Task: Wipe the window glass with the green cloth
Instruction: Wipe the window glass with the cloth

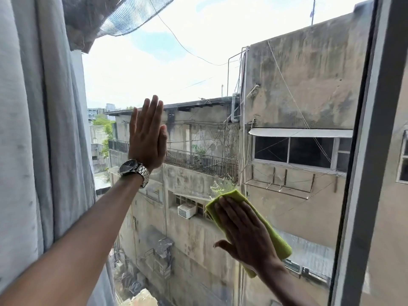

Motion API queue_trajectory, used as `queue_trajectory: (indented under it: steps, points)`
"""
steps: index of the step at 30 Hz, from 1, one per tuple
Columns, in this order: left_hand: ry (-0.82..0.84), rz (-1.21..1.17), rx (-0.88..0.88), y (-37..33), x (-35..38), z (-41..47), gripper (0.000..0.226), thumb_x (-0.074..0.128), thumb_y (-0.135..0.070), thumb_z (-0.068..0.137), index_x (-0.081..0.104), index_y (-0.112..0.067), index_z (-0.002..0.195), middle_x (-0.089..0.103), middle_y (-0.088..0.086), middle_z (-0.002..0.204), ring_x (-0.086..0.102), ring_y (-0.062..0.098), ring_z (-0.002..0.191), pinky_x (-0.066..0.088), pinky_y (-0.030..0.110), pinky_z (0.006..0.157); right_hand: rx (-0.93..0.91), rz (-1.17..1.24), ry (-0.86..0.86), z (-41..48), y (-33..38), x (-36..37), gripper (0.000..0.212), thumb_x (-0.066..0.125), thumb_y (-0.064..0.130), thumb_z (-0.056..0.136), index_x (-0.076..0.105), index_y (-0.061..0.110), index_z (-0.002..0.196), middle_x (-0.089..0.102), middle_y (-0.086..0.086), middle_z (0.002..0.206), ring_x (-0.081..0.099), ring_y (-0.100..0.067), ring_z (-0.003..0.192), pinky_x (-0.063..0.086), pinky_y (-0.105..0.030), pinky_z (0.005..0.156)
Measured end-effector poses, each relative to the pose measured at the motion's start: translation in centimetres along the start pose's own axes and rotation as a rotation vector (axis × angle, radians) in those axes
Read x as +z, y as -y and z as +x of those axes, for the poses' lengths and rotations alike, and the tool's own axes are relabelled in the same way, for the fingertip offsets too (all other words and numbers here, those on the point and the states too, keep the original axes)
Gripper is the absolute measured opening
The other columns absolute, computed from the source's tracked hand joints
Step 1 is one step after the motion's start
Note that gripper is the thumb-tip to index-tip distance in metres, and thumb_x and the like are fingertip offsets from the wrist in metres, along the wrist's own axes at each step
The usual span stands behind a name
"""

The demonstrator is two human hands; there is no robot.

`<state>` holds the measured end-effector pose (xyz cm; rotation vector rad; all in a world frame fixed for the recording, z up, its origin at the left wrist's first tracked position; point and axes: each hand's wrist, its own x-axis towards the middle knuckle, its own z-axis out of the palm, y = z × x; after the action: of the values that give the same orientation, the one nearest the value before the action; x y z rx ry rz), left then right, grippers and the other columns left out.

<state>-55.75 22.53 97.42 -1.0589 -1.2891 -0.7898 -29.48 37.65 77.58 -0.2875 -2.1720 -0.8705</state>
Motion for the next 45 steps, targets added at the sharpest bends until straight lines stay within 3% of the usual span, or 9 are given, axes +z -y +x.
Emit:
queue_trajectory:
  steps: [4,9,17,20,25,29,33,41,45]
  points:
    - [-0.017,-0.005,-0.006,0.0,0.1,-0.1,0.058,0.026,-0.026,0.106,0.029,-0.004,0.159,0.028,0.017,0.169,0.021,0.028,0.160,0.018,0.058,0.130,0.191,0.063,-0.119,1.9,-4.8,-2.1,0.084,0.026,0.071,0.099,0.029,0.011,0.158,0.022,-0.009,0.167,0.026,-0.026,0.155,0.017,-0.046,0.129]
    - [-0.018,-0.004,-0.010,0.0,0.2,-0.2,0.058,0.029,-0.025,0.105,0.027,-0.005,0.160,0.027,0.016,0.169,0.021,0.028,0.160,0.015,0.055,0.131,0.346,0.070,-0.217,10.2,-8.9,-6.4,0.094,0.020,0.074,0.096,0.024,0.005,0.160,0.021,-0.018,0.168,0.018,-0.032,0.157,0.011,-0.049,0.130]
    - [-0.013,-0.001,-0.017,-0.1,0.3,-0.3,0.058,0.028,-0.025,0.105,0.027,-0.005,0.160,0.026,0.015,0.170,0.019,0.025,0.161,0.015,0.055,0.131,0.483,0.167,-0.377,21.5,-7.1,-9.6,0.103,0.016,0.084,0.091,0.022,0.008,0.161,0.019,-0.017,0.169,0.014,-0.030,0.159,0.010,-0.051,0.131]
    - [-0.008,0.004,-0.014,0.0,0.3,-0.2,0.058,0.026,-0.027,0.106,0.025,-0.006,0.160,0.025,0.015,0.170,0.017,0.023,0.161,0.014,0.054,0.132,0.393,0.140,-0.337,21.6,-5.4,-9.1,0.106,0.017,0.085,0.091,0.021,0.006,0.161,0.020,-0.018,0.169,0.015,-0.031,0.158,0.013,-0.053,0.130]
    - [-0.014,0.027,0.004,0.2,0.5,-0.1,0.060,0.023,-0.031,0.106,0.024,-0.007,0.161,0.024,0.014,0.171,0.015,0.022,0.162,0.011,0.051,0.133,0.009,0.021,-0.202,16.4,-2.7,-5.2,0.116,0.025,0.092,0.085,0.019,0.004,0.161,0.017,-0.018,0.170,0.013,-0.033,0.159,0.015,-0.050,0.130]
    - [-0.002,0.031,0.004,0.2,0.3,0.0,0.060,0.022,-0.034,0.106,0.026,-0.007,0.160,0.026,0.015,0.170,0.017,0.024,0.161,0.013,0.053,0.132,-0.177,-0.005,-0.123,10.6,-2.3,-2.1,0.113,0.028,0.091,0.087,0.017,0.007,0.162,0.018,-0.015,0.170,0.011,-0.029,0.159,0.014,-0.049,0.129]
    - [0.022,0.028,-0.007,-0.1,0.1,0.1,0.061,0.022,-0.034,0.106,0.027,-0.006,0.160,0.026,0.015,0.170,0.018,0.026,0.161,0.014,0.054,0.132,-0.327,-0.078,-0.070,6.4,-6.0,-1.6,0.108,0.027,0.088,0.090,0.014,0.010,0.163,0.016,-0.013,0.170,0.011,-0.028,0.159,0.003,-0.045,0.131]
    - [0.013,0.015,-0.025,-0.3,0.1,0.1,0.061,0.029,-0.028,0.103,0.027,-0.006,0.160,0.026,0.016,0.170,0.020,0.028,0.160,0.016,0.058,0.130,-0.128,-0.099,-0.217,6.6,-16.5,-5.4,0.104,0.041,0.084,0.090,0.026,0.010,0.161,0.032,-0.016,0.165,0.027,-0.031,0.155,0.017,-0.050,0.130]
    - [0.010,0.013,-0.023,-0.4,0.2,0.0,0.060,0.029,-0.027,0.104,0.025,-0.006,0.160,0.025,0.016,0.170,0.018,0.027,0.161,0.016,0.058,0.130,0.077,-0.073,-0.304,11.4,-16.9,-7.6,0.100,0.031,0.084,0.092,0.029,0.010,0.159,0.031,-0.017,0.165,0.028,-0.034,0.154,0.018,-0.051,0.130]
